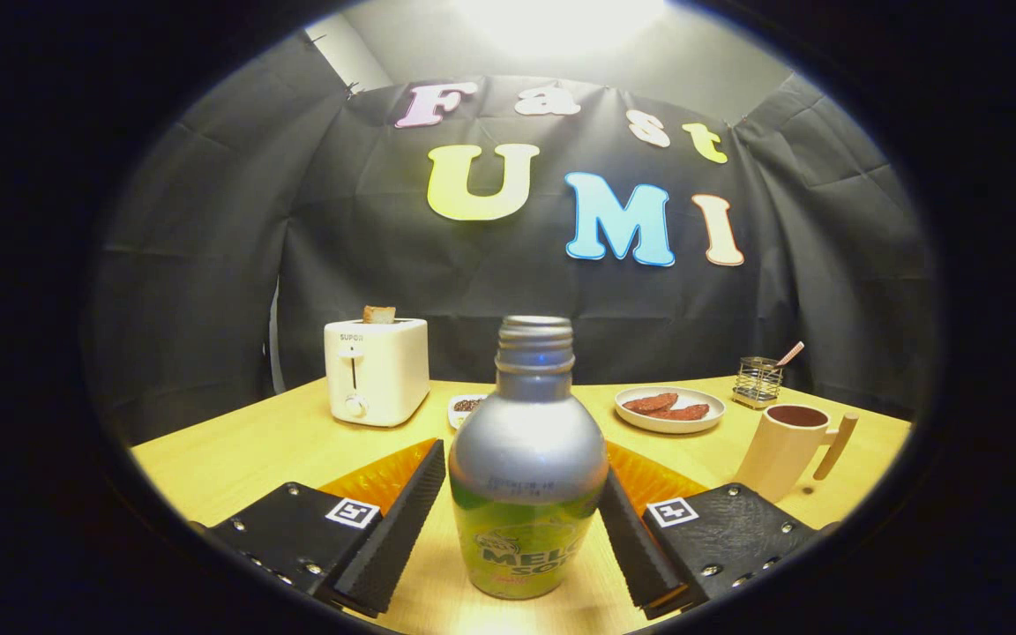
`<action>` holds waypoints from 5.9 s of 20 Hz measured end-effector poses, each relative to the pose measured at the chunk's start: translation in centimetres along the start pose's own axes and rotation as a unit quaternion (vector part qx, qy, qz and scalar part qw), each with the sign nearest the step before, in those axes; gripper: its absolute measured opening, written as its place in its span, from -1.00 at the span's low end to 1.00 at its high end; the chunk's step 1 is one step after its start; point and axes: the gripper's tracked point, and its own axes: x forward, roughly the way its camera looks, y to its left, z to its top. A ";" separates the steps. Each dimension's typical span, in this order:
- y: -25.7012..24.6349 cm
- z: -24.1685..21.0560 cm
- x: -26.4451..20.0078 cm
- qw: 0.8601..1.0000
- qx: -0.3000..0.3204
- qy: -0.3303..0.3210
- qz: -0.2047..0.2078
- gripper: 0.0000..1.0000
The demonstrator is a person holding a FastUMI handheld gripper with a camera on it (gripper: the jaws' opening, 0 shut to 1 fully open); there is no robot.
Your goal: Take the bottle from table, then pour the juice into the cup, finally place the bottle on the coaster
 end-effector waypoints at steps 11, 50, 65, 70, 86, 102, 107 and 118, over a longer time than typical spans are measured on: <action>-4.5 5.1 -0.4 0.991 0.131 -0.037 -0.016 0.61; -13.8 5.7 4.6 0.746 0.665 -0.039 0.001 0.57; -14.9 5.4 4.9 0.659 0.747 -0.083 0.021 0.57; -15.3 6.2 5.1 0.630 0.770 -0.099 0.028 0.57; -15.1 6.6 5.2 0.598 0.794 -0.109 0.038 0.57; -15.1 7.9 5.3 0.570 0.812 -0.122 0.042 0.57; -15.7 8.3 5.5 0.557 0.820 -0.128 0.040 0.57; -16.1 9.6 5.9 0.530 0.836 -0.138 0.044 0.57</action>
